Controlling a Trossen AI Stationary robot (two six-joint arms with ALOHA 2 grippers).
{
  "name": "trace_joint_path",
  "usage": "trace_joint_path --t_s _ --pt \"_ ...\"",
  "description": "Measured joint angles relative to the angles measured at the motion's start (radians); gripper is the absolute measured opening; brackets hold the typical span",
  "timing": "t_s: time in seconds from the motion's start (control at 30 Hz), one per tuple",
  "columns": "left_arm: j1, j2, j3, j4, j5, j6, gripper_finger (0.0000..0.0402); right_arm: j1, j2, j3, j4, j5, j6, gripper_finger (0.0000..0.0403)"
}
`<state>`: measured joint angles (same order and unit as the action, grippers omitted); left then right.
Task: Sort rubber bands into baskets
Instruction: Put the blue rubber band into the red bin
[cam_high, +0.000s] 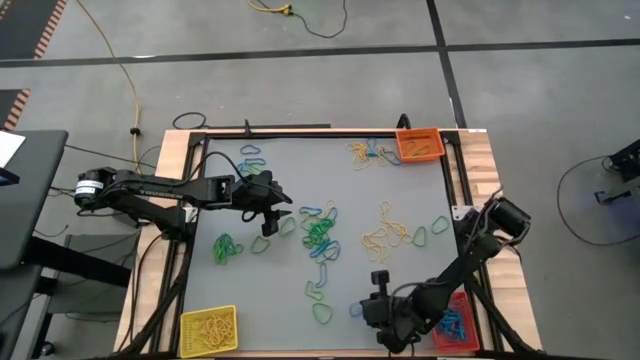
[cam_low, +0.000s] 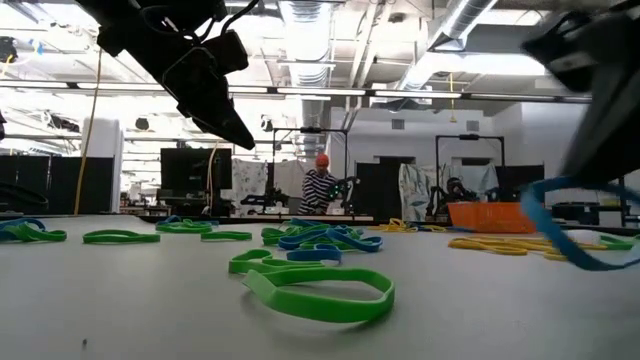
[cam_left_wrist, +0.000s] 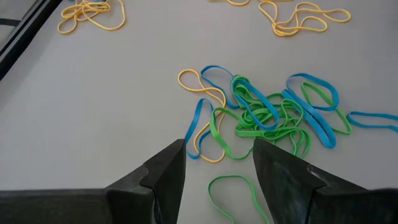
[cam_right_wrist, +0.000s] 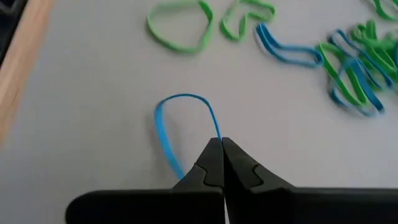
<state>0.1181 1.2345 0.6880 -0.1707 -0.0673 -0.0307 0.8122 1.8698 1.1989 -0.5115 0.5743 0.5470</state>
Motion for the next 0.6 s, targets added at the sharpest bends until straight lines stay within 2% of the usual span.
trace_joint_path --t_s 0.23,0.43,0.6 --pt "0.0 0.0 0.0 0.0 0.0 0.0 0.0178 0.105 0.0 0.15 -0.396 -0.005 0.193 0.0017" --pt "0.0 0.0 0.0 0.0 0.0 0.0 0.0178 0.217 0.0 0.258 -0.724 -0.032 0.444 0.0017" --pt "0.0 0.0 0.0 0.0 0.0 0.0 0.0178 0.315 0.0 0.298 -0.933 -0.123 0.683 0.0017"
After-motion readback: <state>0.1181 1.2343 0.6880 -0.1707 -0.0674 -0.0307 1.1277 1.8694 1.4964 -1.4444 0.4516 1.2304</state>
